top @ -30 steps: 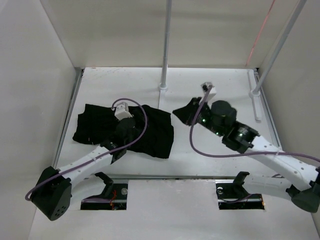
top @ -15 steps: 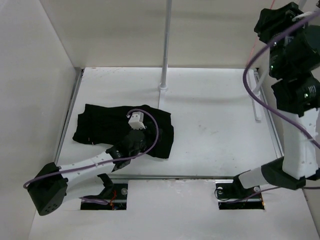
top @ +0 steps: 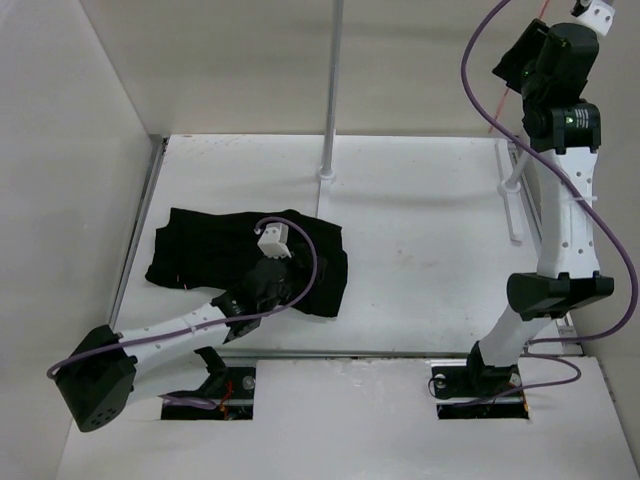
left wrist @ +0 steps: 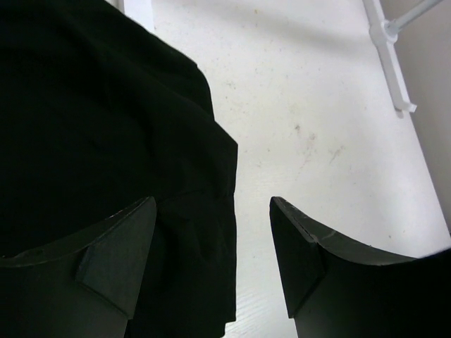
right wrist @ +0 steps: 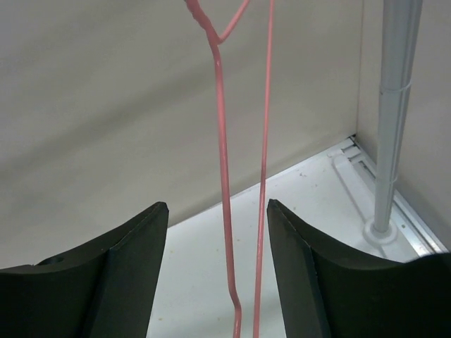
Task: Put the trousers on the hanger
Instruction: Grab a hanger with the right arm
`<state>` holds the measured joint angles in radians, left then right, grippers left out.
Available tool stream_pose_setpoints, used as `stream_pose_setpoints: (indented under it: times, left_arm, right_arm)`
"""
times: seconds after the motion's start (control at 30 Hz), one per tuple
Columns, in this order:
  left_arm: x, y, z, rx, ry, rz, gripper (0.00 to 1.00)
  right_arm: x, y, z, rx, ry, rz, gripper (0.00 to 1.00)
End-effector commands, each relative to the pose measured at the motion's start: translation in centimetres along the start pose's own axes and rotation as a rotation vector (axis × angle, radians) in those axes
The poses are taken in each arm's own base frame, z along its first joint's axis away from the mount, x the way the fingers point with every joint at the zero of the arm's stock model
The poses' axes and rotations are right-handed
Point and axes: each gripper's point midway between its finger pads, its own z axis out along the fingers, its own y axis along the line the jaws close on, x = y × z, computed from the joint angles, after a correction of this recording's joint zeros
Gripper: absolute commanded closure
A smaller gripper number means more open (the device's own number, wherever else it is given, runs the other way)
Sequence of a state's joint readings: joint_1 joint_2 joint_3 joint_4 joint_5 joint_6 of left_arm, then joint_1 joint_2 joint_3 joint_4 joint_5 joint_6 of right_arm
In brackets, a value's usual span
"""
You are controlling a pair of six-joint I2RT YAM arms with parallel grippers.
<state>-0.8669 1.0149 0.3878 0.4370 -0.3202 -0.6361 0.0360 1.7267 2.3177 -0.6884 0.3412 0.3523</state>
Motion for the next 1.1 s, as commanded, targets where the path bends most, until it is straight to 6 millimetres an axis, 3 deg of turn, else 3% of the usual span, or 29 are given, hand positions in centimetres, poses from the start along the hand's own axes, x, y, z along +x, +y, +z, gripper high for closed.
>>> stream_pose_setpoints:
  times: [0.0, 0.17, 0.33, 0.47, 0.6, 0.7, 0.9, 1.07]
  left_arm:
    - [-0.2, -1.3, 0.3, 0.041, -0.009, 0.000, 0.37]
    - [0.2, -1.6, 0.5, 0.045, 0.002, 0.003, 0.37]
    - [-0.1, -1.5, 0.4, 0.041, -0.004, -0.001, 0.37]
    - [0.1, -1.4, 0.5, 0.036, 0.001, 0.002, 0.37]
    - [0.4, -1.6, 0.6, 0.039, 0.012, 0.004, 0.37]
    - [0.6, -1.6, 0.6, 0.038, 0.017, 0.005, 0.37]
    - [0.5, -1.4, 0.8, 0.032, 0.015, 0.003, 0.37]
    - [0.8, -1.5, 0.9, 0.032, 0.021, 0.002, 0.37]
  right_arm:
    - [-3.6, 1.6, -1.2, -0.106, -0.085, 0.076, 0.41]
    - [-3.5, 1.5, 0.1, -0.139, -0.078, 0.119, 0.61]
    - [-2.4, 0.5, 2.0, -0.124, -0.051, 0.146, 0.57]
    - [-2.2, 0.9, 2.6, -0.157, -0.043, 0.161, 0.58]
    - [-2.3, 0.9, 2.7, -0.163, -0.048, 0.168, 0.77]
    - [-3.5, 1.4, 1.7, -0.200, -0.103, 0.178, 0.86]
    - [-8.3, 3.7, -2.6, -0.357, -0.243, 0.196, 0.90]
    - [-10.8, 4.4, -5.4, -0.430, -0.313, 0.184, 0.91]
